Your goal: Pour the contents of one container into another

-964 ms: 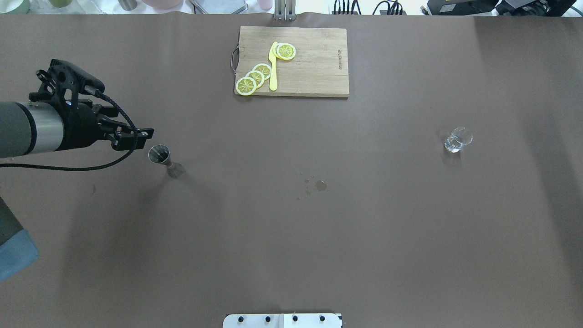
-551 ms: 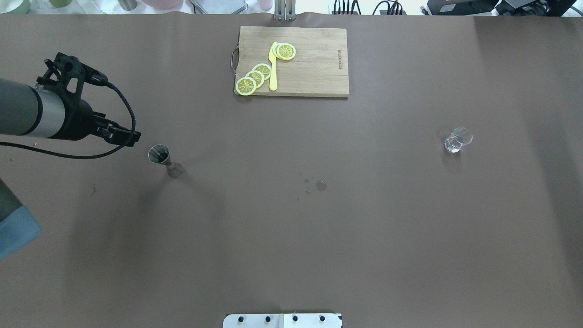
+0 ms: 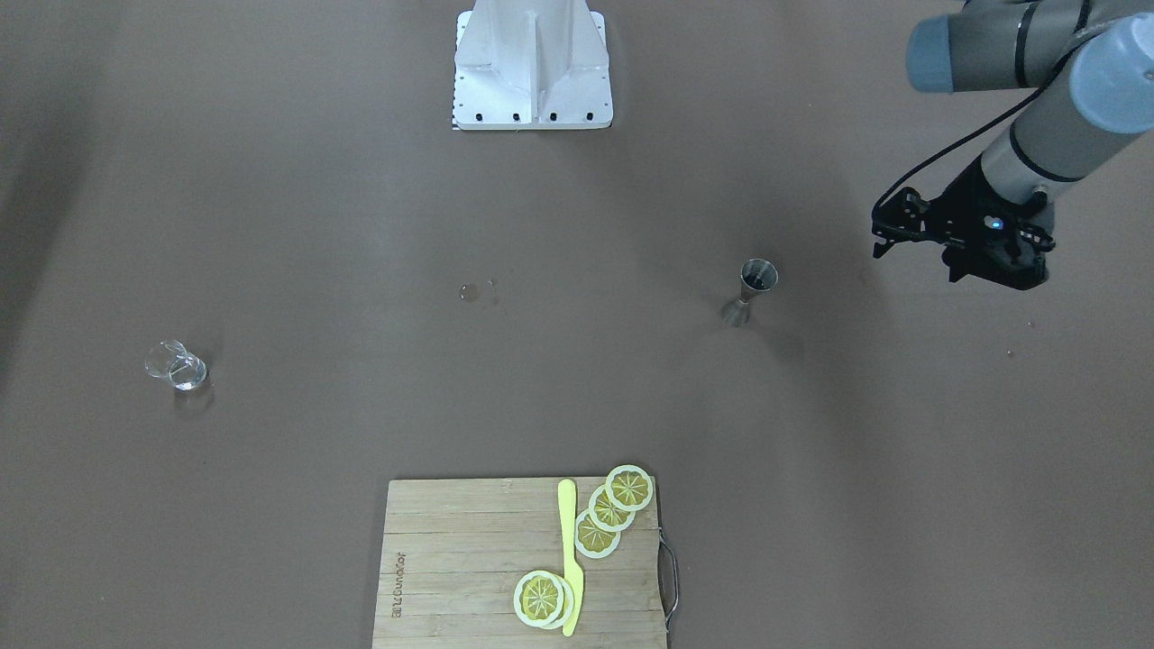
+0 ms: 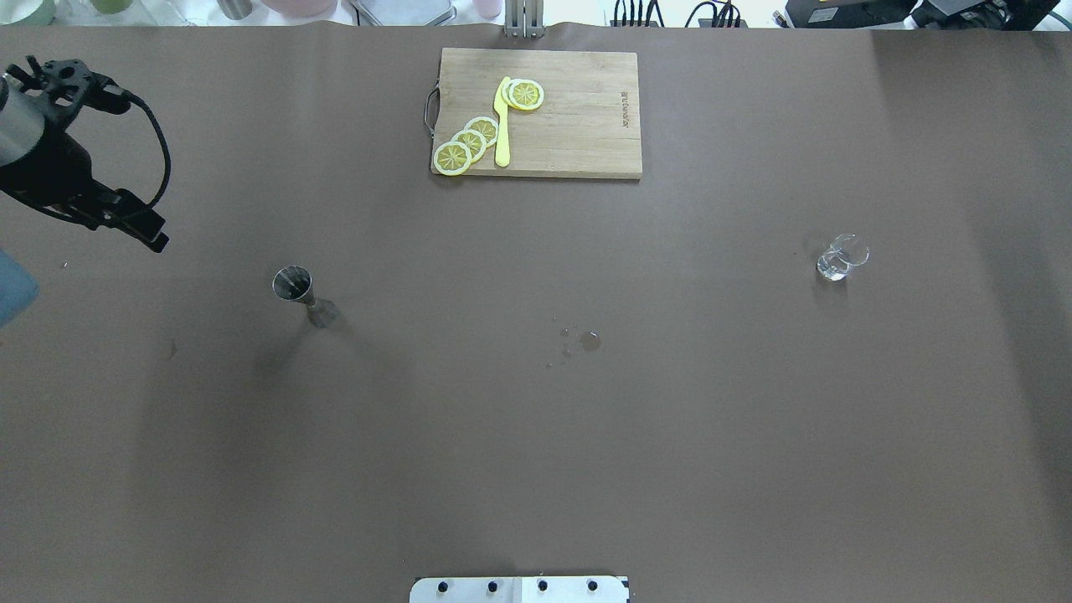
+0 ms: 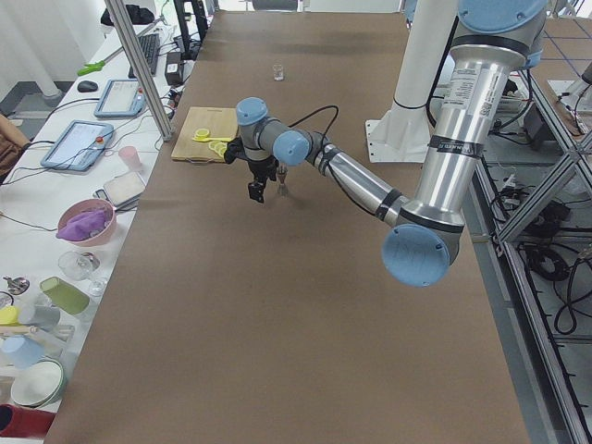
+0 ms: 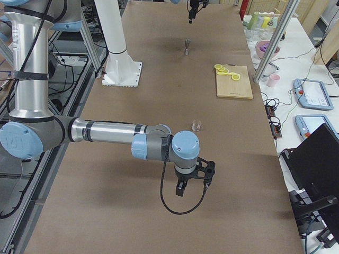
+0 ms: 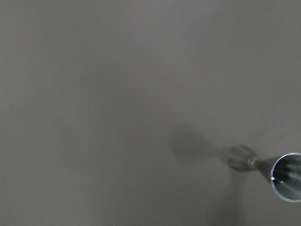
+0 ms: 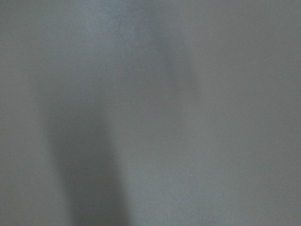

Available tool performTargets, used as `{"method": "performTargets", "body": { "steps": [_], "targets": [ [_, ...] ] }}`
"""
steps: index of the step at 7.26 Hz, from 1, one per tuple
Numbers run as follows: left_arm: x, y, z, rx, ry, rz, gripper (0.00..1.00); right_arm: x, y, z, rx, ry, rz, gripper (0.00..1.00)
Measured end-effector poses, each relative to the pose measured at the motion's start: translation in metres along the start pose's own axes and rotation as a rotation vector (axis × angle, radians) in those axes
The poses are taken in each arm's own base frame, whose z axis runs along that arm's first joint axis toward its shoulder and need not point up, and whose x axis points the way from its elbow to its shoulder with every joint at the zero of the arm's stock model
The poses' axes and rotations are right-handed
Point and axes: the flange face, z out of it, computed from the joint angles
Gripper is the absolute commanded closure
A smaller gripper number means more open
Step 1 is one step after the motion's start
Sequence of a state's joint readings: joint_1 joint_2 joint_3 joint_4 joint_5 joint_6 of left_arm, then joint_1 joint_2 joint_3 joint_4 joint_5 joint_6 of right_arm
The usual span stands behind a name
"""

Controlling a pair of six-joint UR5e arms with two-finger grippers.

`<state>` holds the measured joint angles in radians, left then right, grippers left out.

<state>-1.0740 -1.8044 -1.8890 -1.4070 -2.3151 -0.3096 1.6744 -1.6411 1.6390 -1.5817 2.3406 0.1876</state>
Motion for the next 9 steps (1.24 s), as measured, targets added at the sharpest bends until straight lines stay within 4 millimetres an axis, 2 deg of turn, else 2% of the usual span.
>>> {"method": "performTargets", "body": {
  "steps": [1,3,4,6,7,8,9],
  "targets": [
    [-0.020,0.003,0.005,-0.068,0.002,-0.045,0.02,-0.006,-0.002,-0.003,-0.001,0.000,0.002,0.00],
    [-0.053,-0.005,0.014,-0.128,-0.004,-0.123,0.02,-0.032,-0.008,-0.011,-0.007,0.003,-0.016,0.00],
    [-0.079,-0.004,0.009,-0.127,-0.014,-0.175,0.02,-0.047,-0.014,-0.016,-0.016,0.007,-0.015,0.00],
    [-0.156,0.018,-0.021,-0.079,-0.022,-0.303,0.02,-0.071,-0.022,-0.021,-0.021,0.026,-0.037,0.00],
    [-0.184,0.026,-0.035,-0.056,-0.019,-0.351,0.02,-0.080,-0.022,-0.022,-0.017,0.037,-0.054,0.00],
    [-0.202,0.031,-0.041,-0.045,-0.014,-0.384,0.02,-0.084,-0.022,-0.023,-0.015,0.043,-0.063,0.00],
    [-0.218,0.032,-0.038,-0.044,-0.011,-0.387,0.02,-0.085,-0.022,-0.023,-0.014,0.046,-0.066,0.00]
  ]
}}
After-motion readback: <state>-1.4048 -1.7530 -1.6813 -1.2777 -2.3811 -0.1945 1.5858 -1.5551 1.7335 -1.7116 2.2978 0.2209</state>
